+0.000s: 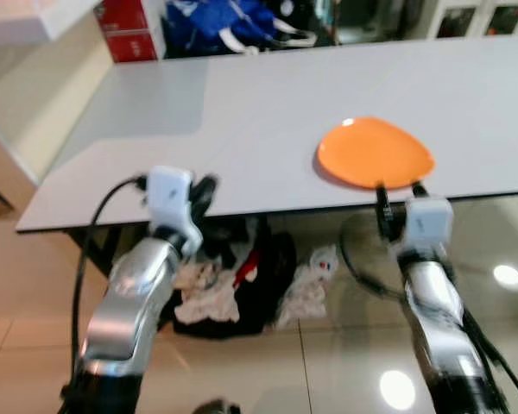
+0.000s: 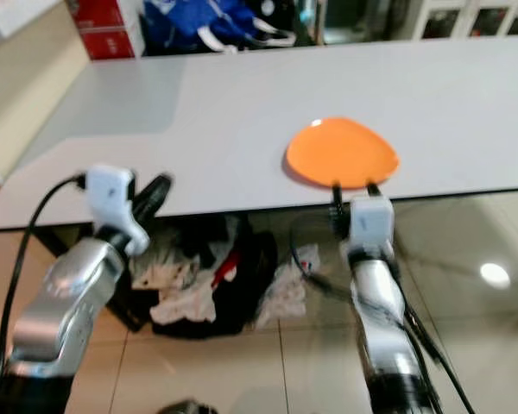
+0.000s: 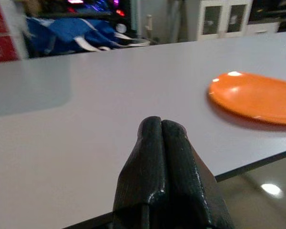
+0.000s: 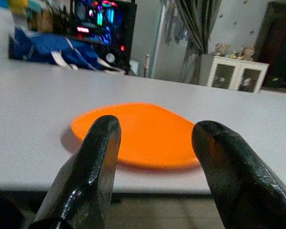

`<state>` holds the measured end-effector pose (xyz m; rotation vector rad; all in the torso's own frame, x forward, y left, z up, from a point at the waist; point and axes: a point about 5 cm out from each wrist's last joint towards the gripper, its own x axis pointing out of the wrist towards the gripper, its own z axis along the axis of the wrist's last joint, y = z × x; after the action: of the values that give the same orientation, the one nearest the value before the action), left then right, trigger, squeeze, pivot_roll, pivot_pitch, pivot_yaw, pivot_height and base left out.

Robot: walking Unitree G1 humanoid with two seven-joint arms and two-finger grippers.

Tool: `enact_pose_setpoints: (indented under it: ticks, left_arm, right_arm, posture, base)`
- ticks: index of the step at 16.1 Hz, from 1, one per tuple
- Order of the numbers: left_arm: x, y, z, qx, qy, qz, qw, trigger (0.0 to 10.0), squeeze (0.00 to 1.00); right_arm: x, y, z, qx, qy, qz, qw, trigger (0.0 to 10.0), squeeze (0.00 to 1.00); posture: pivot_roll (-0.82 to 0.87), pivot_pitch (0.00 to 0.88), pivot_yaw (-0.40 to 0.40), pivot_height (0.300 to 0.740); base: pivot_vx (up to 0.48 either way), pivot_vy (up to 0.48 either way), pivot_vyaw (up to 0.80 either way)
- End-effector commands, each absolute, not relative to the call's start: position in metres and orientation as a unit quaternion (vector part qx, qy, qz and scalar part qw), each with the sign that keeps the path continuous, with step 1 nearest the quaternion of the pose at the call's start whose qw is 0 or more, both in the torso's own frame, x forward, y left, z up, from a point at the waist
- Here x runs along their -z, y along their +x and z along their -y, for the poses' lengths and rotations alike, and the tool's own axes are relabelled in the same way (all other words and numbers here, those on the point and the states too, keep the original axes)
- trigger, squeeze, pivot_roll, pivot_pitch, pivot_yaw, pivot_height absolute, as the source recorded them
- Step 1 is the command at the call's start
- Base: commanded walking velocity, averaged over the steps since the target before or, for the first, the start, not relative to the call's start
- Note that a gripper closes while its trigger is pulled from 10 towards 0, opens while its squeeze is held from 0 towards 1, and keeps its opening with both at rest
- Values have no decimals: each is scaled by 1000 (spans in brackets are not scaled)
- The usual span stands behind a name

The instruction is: Setting the table

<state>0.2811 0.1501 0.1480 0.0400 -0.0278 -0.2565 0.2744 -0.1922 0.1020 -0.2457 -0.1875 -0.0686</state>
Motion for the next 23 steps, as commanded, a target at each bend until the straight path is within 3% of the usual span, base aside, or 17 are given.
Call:
enact_pose_setpoints:
  ticks: [1,3,5,7,12,18,23]
  left_arm:
    - [-141,279,-162,100,48,22,994,10000,0]
    - [-136,276,-166,92,59,24,994,10000,0]
    - [-77,252,-189,84,94,-36,991,10000,0]
    - [-75,251,-192,67,104,-32,992,10000,0]
    - [-79,262,-179,36,3,-23,999,10000,0]
    - [-90,267,-164,42,-8,-10,999,10000,0]
    - [-98,268,-163,51,-11,-7,999,10000,0]
  right_arm:
    - [-103,270,191,22,-138,99,985,10000,0]
    - [-99,265,192,17,-150,89,985,10000,0]
    - [-62,257,199,11,-116,41,992,10000,0]
    - [-53,256,200,17,-97,16,995,10000,0]
    - [-49,266,191,7,-45,-8,999,10000,0]
    - [-54,278,189,-18,-58,-15,998,10000,0]
    - [-52,285,182,-20,-45,-23,998,10000,0]
  posture:
    - [-115,0,83,740]
    - [-114,0,82,740]
    - [-106,0,71,740]
    - [-95,0,68,740]
    - [-104,0,68,740]
    - [-83,0,31,740]
    - [-67,0,48,740]
  base:
    - [0,0,0]
    - [0,0,0]
    - [0,0,0]
    - [0,0,0]
    - [0,0,0]
    - [0,0,525]
    - [0,0,0]
